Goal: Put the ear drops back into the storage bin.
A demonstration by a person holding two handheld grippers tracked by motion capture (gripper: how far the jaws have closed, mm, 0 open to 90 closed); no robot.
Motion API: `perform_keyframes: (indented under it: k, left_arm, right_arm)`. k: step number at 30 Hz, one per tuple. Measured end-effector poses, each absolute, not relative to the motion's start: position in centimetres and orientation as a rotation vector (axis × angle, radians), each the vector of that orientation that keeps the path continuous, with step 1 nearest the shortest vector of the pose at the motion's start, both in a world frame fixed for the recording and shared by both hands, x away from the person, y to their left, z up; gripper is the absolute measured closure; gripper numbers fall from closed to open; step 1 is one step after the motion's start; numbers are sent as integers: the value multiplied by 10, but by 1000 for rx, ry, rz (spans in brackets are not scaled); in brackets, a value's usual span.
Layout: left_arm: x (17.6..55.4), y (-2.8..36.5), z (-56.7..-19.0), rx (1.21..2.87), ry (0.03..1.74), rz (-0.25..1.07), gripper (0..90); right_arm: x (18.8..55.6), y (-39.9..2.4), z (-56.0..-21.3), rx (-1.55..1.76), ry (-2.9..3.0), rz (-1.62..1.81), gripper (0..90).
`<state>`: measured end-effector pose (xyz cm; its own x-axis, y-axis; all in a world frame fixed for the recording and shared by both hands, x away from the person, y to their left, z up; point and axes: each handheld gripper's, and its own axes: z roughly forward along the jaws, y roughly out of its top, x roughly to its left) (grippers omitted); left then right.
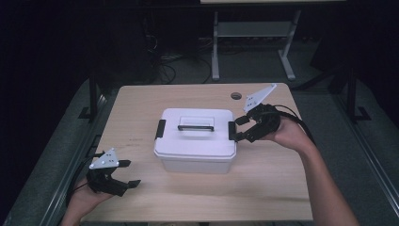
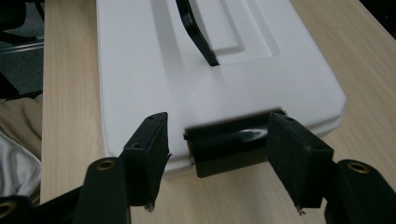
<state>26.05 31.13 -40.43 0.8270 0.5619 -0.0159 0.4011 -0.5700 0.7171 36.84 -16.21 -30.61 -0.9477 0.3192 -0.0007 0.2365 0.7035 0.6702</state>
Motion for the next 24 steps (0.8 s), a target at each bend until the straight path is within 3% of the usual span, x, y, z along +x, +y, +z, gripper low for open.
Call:
perform_keyframes:
  k: [24]
  left_arm:
    - [260,310,-403,2256,694,282,179]
  right_arm:
    - [356,-199,-318,552,2755,1090,341]
